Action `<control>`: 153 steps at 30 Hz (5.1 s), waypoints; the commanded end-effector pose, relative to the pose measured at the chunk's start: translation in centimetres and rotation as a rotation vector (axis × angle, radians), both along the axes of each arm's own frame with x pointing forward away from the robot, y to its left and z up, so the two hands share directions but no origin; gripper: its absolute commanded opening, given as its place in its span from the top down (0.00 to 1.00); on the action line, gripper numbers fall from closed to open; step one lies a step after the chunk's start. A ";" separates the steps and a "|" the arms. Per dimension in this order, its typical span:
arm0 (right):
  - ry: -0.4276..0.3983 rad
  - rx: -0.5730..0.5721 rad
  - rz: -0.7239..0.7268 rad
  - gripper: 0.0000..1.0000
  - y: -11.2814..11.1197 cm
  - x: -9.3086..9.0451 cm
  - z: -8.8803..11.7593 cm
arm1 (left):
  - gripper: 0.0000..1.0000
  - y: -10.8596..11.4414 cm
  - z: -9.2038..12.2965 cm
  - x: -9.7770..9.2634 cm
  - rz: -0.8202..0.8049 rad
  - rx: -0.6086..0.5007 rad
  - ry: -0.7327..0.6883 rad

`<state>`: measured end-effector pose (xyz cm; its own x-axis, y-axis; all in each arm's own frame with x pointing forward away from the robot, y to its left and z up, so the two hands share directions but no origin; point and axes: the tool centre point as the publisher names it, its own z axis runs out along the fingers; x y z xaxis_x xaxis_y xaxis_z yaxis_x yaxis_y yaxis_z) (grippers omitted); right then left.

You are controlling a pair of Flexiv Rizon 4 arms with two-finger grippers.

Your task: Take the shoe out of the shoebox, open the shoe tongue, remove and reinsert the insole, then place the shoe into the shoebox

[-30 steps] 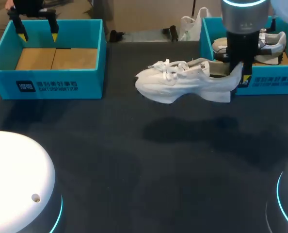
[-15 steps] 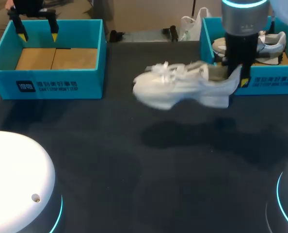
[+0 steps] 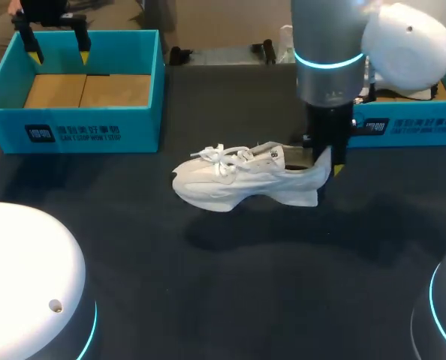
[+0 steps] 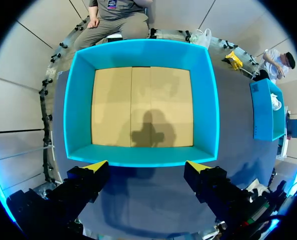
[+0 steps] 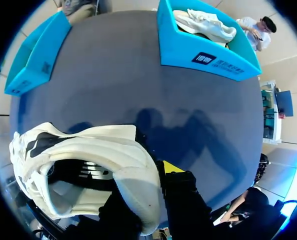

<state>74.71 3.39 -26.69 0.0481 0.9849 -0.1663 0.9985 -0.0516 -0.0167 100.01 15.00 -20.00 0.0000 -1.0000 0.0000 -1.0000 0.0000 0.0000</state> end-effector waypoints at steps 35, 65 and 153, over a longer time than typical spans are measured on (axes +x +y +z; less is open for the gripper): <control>-0.014 -0.033 0.025 1.00 5.2 -3.9 -9.3 | 0.00 0.0 0.0 0.0 0.000 0.000 0.000; 0.022 -0.115 -0.021 1.00 6.3 -4.7 -12.1 | 0.00 0.0 0.0 0.0 0.000 0.000 0.000; -0.590 1.040 1.245 0.00 -2.7 -4.1 -8.4 | 0.00 0.0 0.0 0.0 0.000 0.000 0.000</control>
